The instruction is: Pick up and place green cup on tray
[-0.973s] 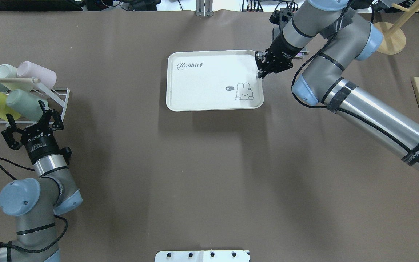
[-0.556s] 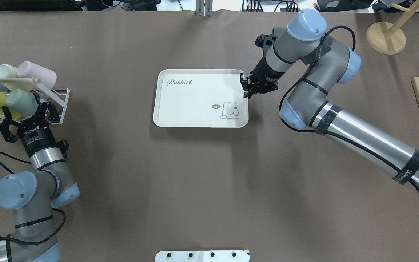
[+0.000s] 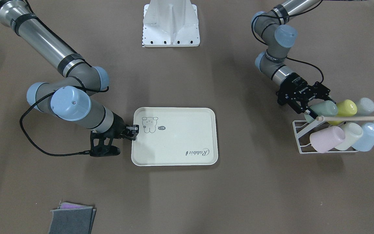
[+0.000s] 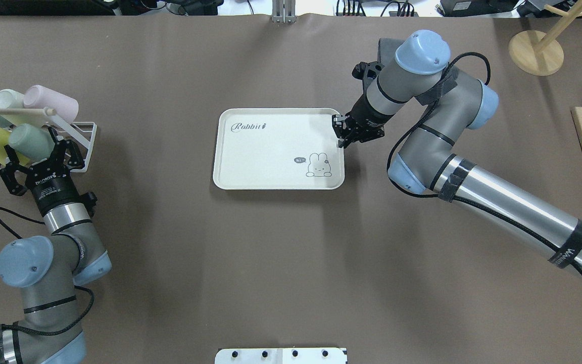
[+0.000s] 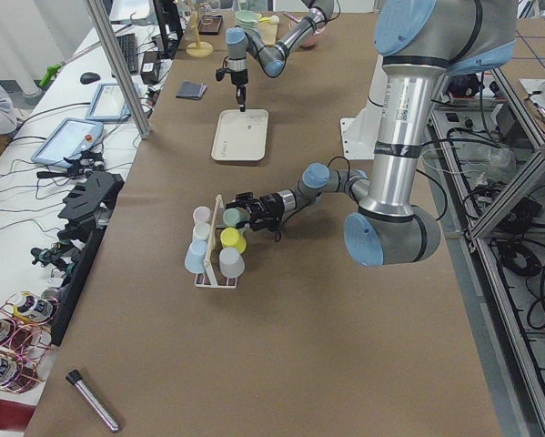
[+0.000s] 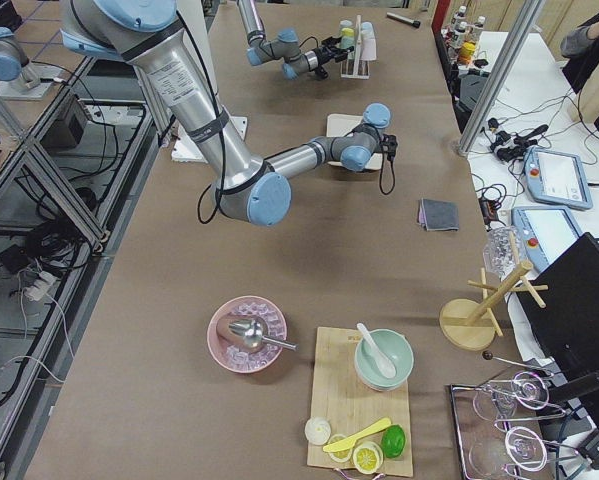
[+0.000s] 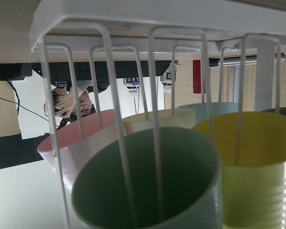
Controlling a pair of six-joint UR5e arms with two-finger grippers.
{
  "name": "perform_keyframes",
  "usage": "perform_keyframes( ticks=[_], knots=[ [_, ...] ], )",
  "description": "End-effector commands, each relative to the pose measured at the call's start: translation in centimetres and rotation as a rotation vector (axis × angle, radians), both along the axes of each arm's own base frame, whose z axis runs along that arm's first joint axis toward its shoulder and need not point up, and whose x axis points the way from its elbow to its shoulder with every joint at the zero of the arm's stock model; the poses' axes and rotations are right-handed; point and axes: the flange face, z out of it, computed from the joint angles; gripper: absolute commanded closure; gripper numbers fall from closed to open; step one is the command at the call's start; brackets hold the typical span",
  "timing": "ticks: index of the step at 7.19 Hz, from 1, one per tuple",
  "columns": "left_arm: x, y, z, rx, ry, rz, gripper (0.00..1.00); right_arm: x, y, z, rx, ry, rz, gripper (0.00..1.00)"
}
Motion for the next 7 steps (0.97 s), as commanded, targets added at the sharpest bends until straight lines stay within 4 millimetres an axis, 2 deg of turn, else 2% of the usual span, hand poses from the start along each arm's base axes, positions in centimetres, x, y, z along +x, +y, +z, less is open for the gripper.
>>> perform_keyframes(
  ticks=[1,2,3,4,5,7],
  knots=[
    [-0.4,-0.8,-0.2,0.030,-0.014,0.009,0.16,-0.1,0.1,0.0,0.001,-0.001,-0.002,1.00],
    [-0.6,-1.0,-0.3,0.031,-0.013,0.005,0.31,-0.3,0.2,0.1,0.000,0.002,-0.004,1.00],
    [-0.6,-1.0,-0.4,0.036,-0.004,0.003,0.57,-0.5,0.4,0.3,-0.001,0.003,-0.009,1.00],
    [-0.6,-0.9,-0.7,0.035,0.005,0.000,0.73,-0.5,0.4,0.3,-0.003,0.003,-0.008,1.00],
    [-0.8,-0.7,-1.4,0.031,0.011,-0.003,0.81,-0.7,0.6,0.4,-0.005,0.005,-0.011,1.00],
    [-2.1,-0.2,-4.4,0.026,0.006,-0.004,0.83,-0.7,0.7,0.8,-0.008,0.009,-0.013,1.00]
  ],
)
